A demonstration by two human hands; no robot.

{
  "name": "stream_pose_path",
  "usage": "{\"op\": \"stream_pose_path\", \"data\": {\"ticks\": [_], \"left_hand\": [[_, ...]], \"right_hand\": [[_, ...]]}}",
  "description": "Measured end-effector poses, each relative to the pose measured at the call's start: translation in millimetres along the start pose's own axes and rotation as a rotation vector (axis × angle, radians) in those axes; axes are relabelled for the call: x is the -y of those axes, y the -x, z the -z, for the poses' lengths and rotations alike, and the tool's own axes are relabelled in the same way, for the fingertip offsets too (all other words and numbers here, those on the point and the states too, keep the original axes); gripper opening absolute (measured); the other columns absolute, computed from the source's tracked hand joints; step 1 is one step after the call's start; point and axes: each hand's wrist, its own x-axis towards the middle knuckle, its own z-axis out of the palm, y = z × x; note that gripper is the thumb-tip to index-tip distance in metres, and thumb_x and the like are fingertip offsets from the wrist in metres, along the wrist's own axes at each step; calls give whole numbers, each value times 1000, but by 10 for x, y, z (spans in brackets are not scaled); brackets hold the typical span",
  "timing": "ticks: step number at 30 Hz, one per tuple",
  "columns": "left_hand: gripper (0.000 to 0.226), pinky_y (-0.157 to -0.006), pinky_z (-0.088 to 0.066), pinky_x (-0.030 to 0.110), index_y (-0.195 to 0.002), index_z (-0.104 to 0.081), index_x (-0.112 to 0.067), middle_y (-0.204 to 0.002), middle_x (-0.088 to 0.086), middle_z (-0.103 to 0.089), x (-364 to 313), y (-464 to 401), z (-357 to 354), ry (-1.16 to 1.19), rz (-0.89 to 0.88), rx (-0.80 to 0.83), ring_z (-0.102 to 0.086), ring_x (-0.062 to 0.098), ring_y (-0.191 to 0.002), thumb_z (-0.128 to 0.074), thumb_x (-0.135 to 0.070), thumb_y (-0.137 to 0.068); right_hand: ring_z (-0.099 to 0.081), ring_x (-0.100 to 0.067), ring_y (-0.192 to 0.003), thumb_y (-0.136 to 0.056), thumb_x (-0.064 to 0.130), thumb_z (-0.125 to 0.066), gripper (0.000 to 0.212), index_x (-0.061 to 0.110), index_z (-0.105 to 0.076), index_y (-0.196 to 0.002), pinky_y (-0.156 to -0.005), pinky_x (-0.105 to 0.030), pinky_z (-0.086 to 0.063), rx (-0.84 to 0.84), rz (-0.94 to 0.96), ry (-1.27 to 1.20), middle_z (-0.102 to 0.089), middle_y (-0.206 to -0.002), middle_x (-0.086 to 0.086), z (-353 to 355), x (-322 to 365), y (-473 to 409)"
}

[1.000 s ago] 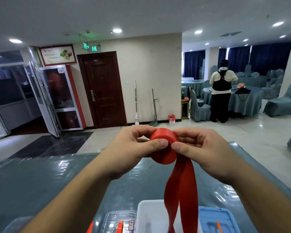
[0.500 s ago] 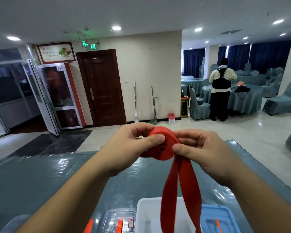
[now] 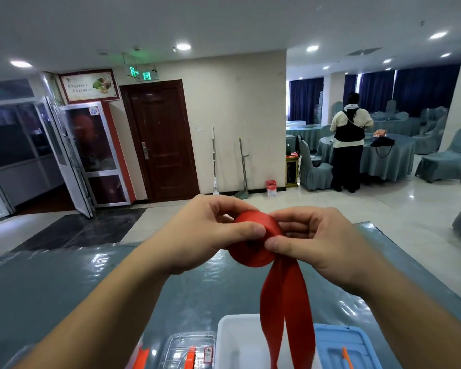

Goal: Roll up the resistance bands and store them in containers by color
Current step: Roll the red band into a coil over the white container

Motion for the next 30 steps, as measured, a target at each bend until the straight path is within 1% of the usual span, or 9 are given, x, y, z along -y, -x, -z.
{"op": "stream_pose_path", "data": {"ticks": [5, 11, 15, 18, 21, 24, 26, 28, 30], "left_hand": [[46, -78, -64, 35, -114, -74, -9, -108, 26, -74, 75, 53, -129, 329, 60, -59, -74, 27, -90, -78, -30, -74], [43, -90, -62, 35, -113, -77, -14, -104, 11, -79, 32, 34, -42, 25, -4, 62, -76, 26, -99, -83, -31, -74], [40, -78, -59, 25, -111, -78, -12, -99, 15, -79, 71, 52, -98, 234, -15, -24, -75, 22, -88, -83, -26, -74], [44, -82, -60, 30, -113, -76, -11, -105, 23, -76, 92, 59, -136, 272, 10, -18, -73, 23, -89, -90, -26, -74], [37, -90, -62, 36, -114, -76, -24, -109, 10, -77, 51, 54, -33, 99, 4, 77, -75, 26, -99, -84, -29, -78], [36, -98, -59, 44, -117, -75, -24, -109, 1, -78, 10, 59, 58, -150, -69, 132, -74, 23, -105, -82, -39, -85], [37, -96, -59, 39, -119, -74, -27, -109, -4, -78, 20, 70, 58, -214, -126, 72, -74, 15, -104, -75, -47, -88], [34, -89, -59, 28, -118, -74, -26, -106, -4, -79, 52, 84, 13, -136, -153, 16, -74, 13, -100, -72, -45, -90], [36, -87, -58, 25, -119, -74, -25, -107, -1, -79, 94, 100, -29, -47, -136, 3, -74, 14, -99, -72, -45, -89]], "right_hand": [[-79, -21, -99, -74, 20, -84, 34, 29, -81, -107, -82, -22, -60, -34, 1, -136, -82, -103, -6, 23, 38, 17], [-79, -17, -95, -70, 27, -92, 35, 30, -81, -104, -81, -22, -61, 35, -32, 17, -82, -99, -2, 24, 101, 30], [-78, -20, -100, -69, 26, -86, 39, 24, -81, -107, -83, -23, -60, -11, -29, -110, -81, -104, -5, 11, 44, 45], [-79, -23, -97, -69, 23, -86, 38, 24, -82, -107, -82, -26, -62, -21, -7, -109, -82, -102, -7, 18, 60, 57], [-79, -23, -99, -75, 17, -88, 35, 21, -81, -109, -84, -26, -61, 58, 2, -27, -82, -103, -6, 35, 102, 73], [-78, -21, -100, -79, 18, -85, 33, 26, -80, -110, -86, -25, -61, 70, 4, 4, -81, -105, -4, 10, 99, 76], [-78, -20, -101, -75, 25, -85, 36, 29, -80, -110, -87, -25, -60, 8, 5, -58, -81, -105, -3, -21, 69, 82], [-77, -18, -104, -69, 34, -87, 45, 31, -79, -112, -89, -24, -60, -38, 24, -90, -81, -108, -1, -23, 35, 92], [-77, -18, -104, -67, 36, -87, 46, 31, -79, -113, -89, -24, -60, -46, 38, -87, -81, -108, -1, -18, 44, 96]]}}
